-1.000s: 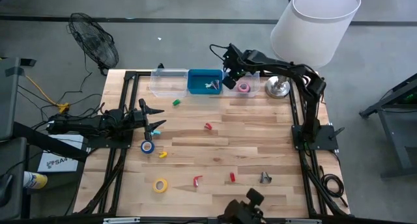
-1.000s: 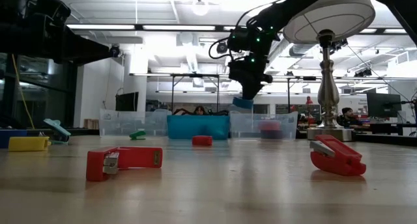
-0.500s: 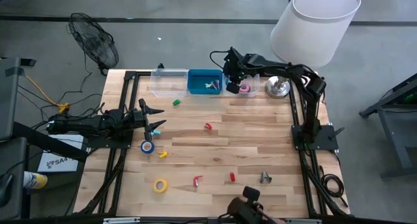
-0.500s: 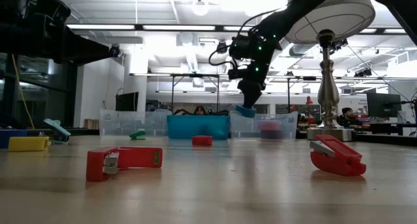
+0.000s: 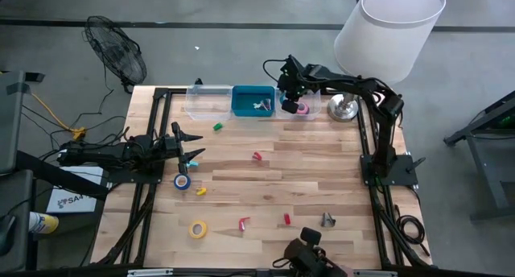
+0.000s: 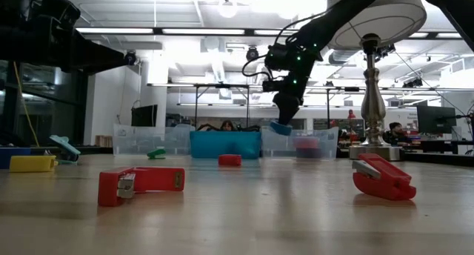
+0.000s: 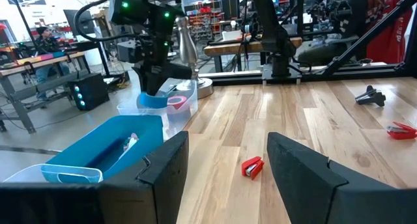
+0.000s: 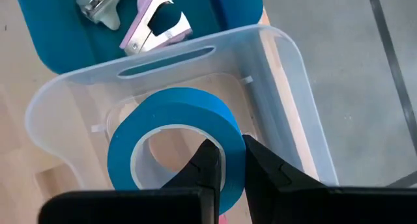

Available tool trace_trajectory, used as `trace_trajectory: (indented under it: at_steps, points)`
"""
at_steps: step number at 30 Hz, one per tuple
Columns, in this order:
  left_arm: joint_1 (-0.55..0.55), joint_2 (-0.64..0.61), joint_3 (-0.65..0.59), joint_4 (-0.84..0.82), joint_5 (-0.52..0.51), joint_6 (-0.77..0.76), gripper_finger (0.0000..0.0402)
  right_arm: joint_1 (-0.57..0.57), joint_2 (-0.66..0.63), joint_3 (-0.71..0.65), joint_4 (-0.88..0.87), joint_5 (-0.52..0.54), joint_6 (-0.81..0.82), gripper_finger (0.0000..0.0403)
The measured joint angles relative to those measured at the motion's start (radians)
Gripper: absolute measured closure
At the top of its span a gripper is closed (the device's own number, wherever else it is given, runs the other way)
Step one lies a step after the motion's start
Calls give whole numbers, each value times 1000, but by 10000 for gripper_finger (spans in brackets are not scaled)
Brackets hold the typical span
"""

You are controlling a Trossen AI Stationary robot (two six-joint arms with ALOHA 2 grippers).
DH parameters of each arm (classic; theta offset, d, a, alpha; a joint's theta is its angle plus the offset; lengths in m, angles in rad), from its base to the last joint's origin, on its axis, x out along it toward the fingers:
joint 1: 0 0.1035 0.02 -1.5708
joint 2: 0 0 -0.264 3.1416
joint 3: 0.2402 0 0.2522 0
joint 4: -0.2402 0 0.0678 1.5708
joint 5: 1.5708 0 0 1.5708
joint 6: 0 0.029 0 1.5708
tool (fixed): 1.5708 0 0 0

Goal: Pick and place Stapler, Stapler remover, tape
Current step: Put the blue tape into the right transparent bin

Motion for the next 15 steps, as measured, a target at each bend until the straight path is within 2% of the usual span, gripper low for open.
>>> trace_trajectory:
  at_steps: [11,15]
  points:
    - [0,0,0,0,0,0,197,-2,42,0,-13,-10,-34,370]
    - [0,0,0,0,0,0,197,-1,42,0,-7,45,-34,359]
